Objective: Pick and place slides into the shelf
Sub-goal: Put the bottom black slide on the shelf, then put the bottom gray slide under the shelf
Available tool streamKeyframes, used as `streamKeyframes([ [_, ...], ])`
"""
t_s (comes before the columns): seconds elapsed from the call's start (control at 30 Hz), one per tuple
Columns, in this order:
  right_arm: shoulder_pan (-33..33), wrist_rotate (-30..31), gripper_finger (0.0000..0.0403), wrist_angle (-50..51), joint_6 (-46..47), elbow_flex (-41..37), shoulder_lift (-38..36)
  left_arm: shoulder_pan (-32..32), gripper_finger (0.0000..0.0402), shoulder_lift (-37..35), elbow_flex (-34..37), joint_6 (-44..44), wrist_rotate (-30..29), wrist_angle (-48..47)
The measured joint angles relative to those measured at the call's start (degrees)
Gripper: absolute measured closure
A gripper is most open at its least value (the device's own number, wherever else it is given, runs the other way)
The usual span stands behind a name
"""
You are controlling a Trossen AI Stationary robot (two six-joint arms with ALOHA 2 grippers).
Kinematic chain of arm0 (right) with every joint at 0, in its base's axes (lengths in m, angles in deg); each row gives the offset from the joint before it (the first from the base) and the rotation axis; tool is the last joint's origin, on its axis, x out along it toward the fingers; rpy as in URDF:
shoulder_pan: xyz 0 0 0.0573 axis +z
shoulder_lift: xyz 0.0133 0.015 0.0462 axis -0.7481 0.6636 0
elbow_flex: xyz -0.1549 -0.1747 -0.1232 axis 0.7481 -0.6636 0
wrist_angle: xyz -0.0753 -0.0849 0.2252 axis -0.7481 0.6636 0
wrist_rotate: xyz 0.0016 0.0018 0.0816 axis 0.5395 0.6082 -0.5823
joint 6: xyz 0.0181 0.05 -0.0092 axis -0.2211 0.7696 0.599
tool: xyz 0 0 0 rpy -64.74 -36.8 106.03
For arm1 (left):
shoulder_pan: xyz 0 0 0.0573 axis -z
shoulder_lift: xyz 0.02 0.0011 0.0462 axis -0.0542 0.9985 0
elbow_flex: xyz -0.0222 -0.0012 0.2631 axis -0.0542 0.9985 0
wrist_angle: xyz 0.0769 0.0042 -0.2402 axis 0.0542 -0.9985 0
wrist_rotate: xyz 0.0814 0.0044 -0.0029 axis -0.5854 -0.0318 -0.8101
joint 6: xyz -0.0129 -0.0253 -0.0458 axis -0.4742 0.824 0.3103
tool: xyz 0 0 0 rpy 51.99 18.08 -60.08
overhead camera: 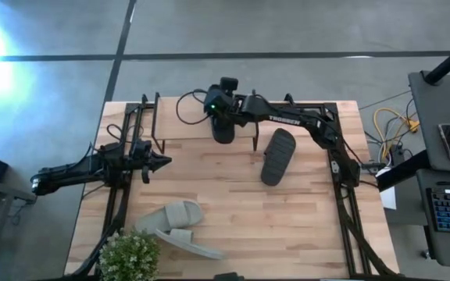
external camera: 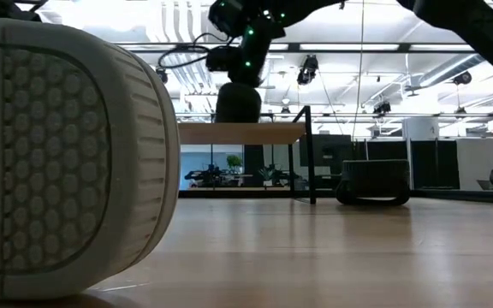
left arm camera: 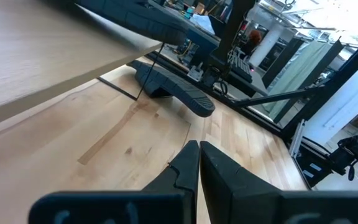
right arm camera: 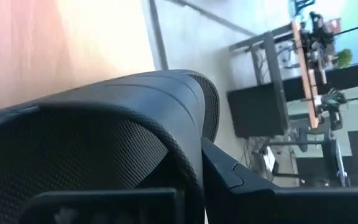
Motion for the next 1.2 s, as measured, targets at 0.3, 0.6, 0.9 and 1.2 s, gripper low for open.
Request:
streamKeyframes([
  [0.3,-0.20,1.36,0.0378,-3.04,1.48,0.09,0.92,-0.01,0.0402,0.01,0.00,0.00,0.02,0.00],
  [0.6,-0.73,0.55,0.0295,-0.24,5.13,0.20,0.92,0.00,0.0402,0.02,0.00,0.00,0.02,0.00],
  [0.9,0.13,-4.94,0.0238,12.41,13.44,5.18,0.74,-0.02,0.0402,0.02,0.00,-0.01,0.02,0.00],
  [1.2,4.09,-11.04,0.0214,33.72,26.26,15.49,-0.70,0.00,0.0402,0.02,0.00,0.02,0.02,0.00],
])
